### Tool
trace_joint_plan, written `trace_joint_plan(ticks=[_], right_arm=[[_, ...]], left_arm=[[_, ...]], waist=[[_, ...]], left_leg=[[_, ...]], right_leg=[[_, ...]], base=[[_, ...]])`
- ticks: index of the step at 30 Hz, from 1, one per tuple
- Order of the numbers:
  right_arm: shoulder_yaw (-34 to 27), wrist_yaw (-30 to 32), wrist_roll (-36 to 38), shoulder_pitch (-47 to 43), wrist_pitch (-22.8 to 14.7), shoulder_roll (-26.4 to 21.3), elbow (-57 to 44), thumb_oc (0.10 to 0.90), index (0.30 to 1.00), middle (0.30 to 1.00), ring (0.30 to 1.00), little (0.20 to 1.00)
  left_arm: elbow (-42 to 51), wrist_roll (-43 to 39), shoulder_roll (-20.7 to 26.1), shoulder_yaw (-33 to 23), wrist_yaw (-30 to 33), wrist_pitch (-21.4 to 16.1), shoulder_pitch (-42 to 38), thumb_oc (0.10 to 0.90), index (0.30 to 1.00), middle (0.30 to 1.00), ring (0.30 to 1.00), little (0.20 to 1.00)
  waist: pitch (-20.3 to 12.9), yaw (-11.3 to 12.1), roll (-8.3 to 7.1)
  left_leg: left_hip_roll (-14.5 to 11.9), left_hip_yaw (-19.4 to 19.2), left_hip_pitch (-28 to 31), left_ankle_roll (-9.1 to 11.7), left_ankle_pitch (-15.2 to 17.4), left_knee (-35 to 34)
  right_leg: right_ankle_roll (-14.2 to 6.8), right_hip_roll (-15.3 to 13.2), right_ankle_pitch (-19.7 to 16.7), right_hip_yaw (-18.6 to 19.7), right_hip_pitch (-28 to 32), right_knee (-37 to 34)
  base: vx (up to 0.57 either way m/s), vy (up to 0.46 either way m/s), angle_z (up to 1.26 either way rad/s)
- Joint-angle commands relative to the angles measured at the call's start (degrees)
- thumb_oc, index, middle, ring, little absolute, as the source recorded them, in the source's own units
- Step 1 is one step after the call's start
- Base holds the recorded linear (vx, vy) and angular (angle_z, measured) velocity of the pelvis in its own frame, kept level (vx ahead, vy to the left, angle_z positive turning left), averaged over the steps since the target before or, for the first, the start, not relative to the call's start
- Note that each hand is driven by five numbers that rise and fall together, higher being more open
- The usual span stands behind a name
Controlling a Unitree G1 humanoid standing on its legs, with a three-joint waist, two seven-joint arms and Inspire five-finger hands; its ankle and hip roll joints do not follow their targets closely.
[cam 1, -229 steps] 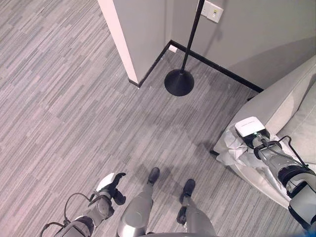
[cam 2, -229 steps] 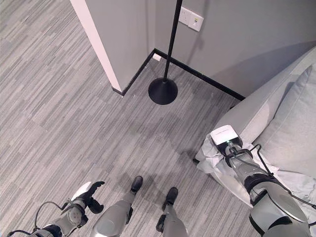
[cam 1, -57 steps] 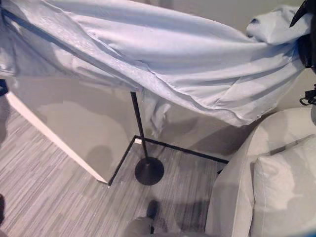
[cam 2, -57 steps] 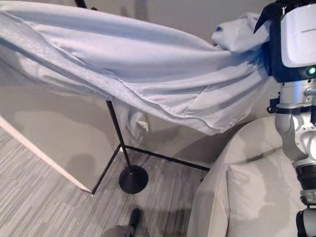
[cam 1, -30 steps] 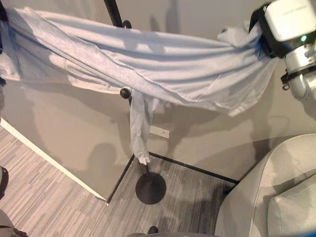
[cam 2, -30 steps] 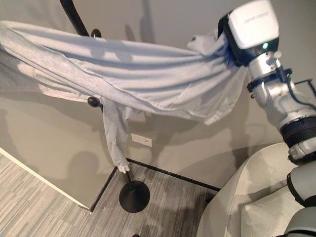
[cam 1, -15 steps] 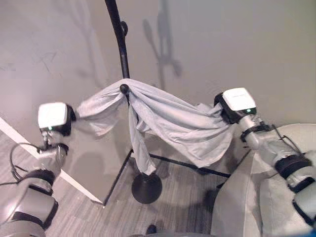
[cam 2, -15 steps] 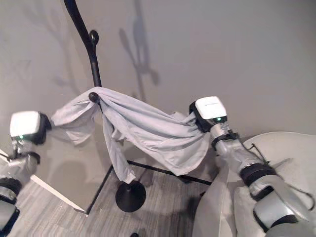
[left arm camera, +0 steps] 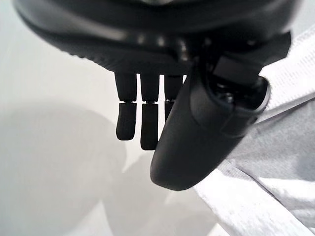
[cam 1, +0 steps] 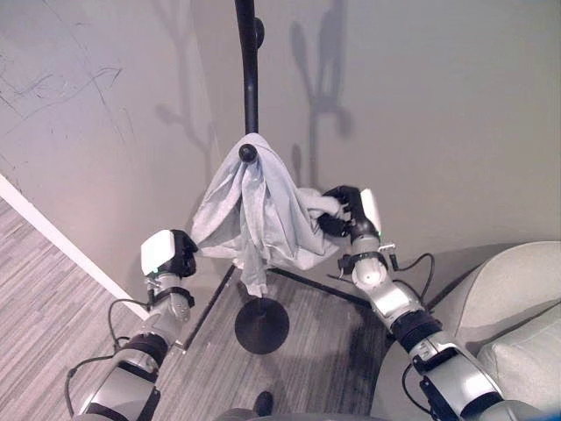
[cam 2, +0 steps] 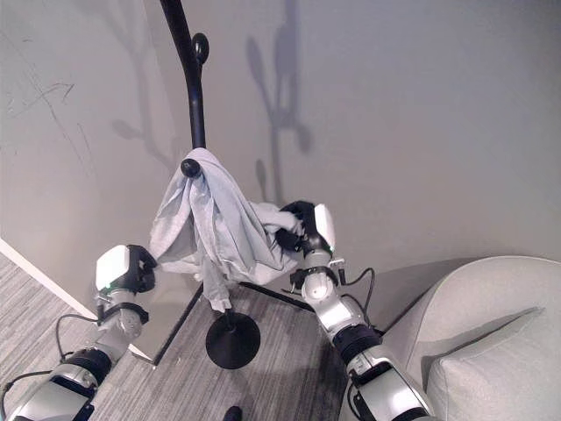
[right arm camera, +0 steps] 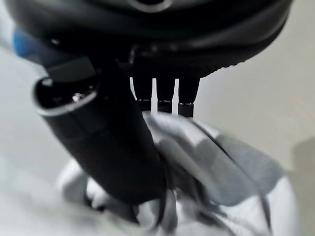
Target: Hang the clothes on the sofa on the clothes rack.
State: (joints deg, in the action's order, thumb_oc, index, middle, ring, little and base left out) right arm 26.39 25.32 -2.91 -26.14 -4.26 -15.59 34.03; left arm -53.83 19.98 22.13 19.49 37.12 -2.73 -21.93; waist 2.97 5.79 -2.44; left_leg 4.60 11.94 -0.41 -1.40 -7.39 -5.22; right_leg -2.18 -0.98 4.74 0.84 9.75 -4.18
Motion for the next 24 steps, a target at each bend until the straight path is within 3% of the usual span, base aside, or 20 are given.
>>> trace_joint_plan(ticks=[1, 5, 9, 10, 12, 13, 15, 17, 24], right_arm=[[-2.07, 0.30, 1.63, -1.64, -6.43, -1.36, -2.96, 0.800, 0.900, 0.900, 0.900, 0.900], [-1.26, -1.94, 3.37, 0.41, -6.69, -1.23, -1.58, 0.800, 0.900, 0.900, 0.900, 0.900], [-1.56, -4.64, 12.17, 3.73, -7.18, 2.06, 3.27, 0.800, 0.900, 0.900, 0.900, 0.900], [-2.08, -7.84, 25.44, 6.45, -7.82, 6.83, 8.40, 0.800, 0.900, 0.900, 0.900, 0.900], [-1.84, -8.63, 28.23, 7.21, -7.51, 7.99, 9.67, 0.800, 0.900, 0.900, 0.900, 0.900], [-1.38, -9.94, 33.60, 8.11, -6.70, 10.44, 11.93, 0.800, 0.900, 0.900, 0.900, 0.900], [-0.36, -11.06, 36.01, 8.42, -5.73, 11.93, 13.81, 0.800, 0.900, 0.900, 0.900, 0.900], [0.69, -11.60, 36.33, 8.64, -4.83, 12.49, 14.74, 0.800, 0.900, 0.900, 0.900, 0.900], [0.66, -12.70, 35.86, 9.78, -3.84, 11.98, 16.43, 0.800, 0.900, 0.900, 0.900, 0.900]], left_arm=[[-2.46, -2.05, 2.94, -0.72, 2.50, -0.87, -2.17, 0.400, 0.300, 0.300, 0.300, 0.300], [-2.09, -3.06, 2.56, -1.16, 1.98, -1.39, -0.87, 0.400, 0.300, 0.300, 0.300, 0.300], [-3.43, -6.39, 0.19, -1.52, 0.71, -2.13, 1.56, 0.400, 0.300, 0.300, 0.300, 0.300], [-5.05, -13.26, -3.60, -1.51, -1.84, -3.66, 3.20, 0.400, 0.300, 0.300, 0.300, 0.300], [-4.88, -16.60, -5.00, -1.48, -3.08, -4.28, 3.79, 0.400, 0.300, 0.300, 0.300, 0.300], [-4.04, -24.38, -7.76, -1.43, -6.28, -5.33, 4.76, 0.400, 0.300, 0.300, 0.300, 0.300], [-3.02, -32.32, -9.84, -1.15, -10.08, -6.26, 5.46, 0.400, 0.300, 0.300, 0.300, 0.300], [-0.71, -39.79, -10.90, -1.19, -13.05, -7.13, 6.36, 0.800, 0.900, 0.900, 0.900, 0.900], [0.63, -47.36, -11.36, -3.64, -15.95, -7.22, 8.40, 0.800, 0.900, 0.900, 0.900, 0.900]], waist=[[-3.53, 0.65, -0.30], [-3.29, 0.49, -0.34], [-3.10, 0.14, -0.20], [-2.80, -0.09, 0.02], [-2.83, -0.22, 0.12], [-2.69, -0.43, 0.34], [-2.55, -0.61, 0.61], [-2.42, -0.72, 0.87], [-2.33, -0.67, 1.20]], left_leg=[[2.06, -0.56, 1.10, -3.67, 8.13, 0.22], [1.89, -0.77, 0.98, -3.56, 8.13, 0.22], [1.72, -1.13, 1.01, -3.45, 8.14, 0.22], [1.69, -1.29, 1.28, -3.41, 8.15, 0.22], [1.66, -1.28, 1.17, -3.37, 8.11, 0.22], [1.60, -1.33, 1.16, -3.28, 8.03, 0.22], [1.51, -1.38, 1.14, -3.18, 7.94, 0.22], [1.42, -1.33, 1.12, -3.06, 7.84, 0.22], [1.37, -0.92, 0.96, -2.73, 7.63, 0.22]], right_leg=[[-1.39, -1.23, -0.79, 1.98, -1.88, 3.07], [-1.41, -1.17, -1.03, 2.15, -2.14, 3.22], [-1.35, -1.11, -1.02, 2.24, -2.41, 3.54], [-1.22, -1.03, -0.96, 2.48, -2.33, 3.64], [-1.18, -0.97, -0.94, 2.43, -2.46, 3.69], [-1.08, -0.86, -0.86, 2.47, -2.58, 3.83], [-0.97, -0.80, -0.87, 2.47, -2.63, 3.89], [-0.80, -0.72, -0.81, 2.22, -2.61, 3.81], [-0.56, -0.67, -0.90, 1.36, -2.17, 2.94]], base=[[0.00, 0.000, 0.00], [0.00, 0.000, 0.00], [0.00, -0.016, -0.07], [0.00, -0.020, -0.12], [-0.01, -0.027, -0.07], [-0.01, -0.036, -0.05], [-0.01, -0.034, -0.02], [-0.02, -0.031, -0.02], [0.00, -0.005, 0.00]])
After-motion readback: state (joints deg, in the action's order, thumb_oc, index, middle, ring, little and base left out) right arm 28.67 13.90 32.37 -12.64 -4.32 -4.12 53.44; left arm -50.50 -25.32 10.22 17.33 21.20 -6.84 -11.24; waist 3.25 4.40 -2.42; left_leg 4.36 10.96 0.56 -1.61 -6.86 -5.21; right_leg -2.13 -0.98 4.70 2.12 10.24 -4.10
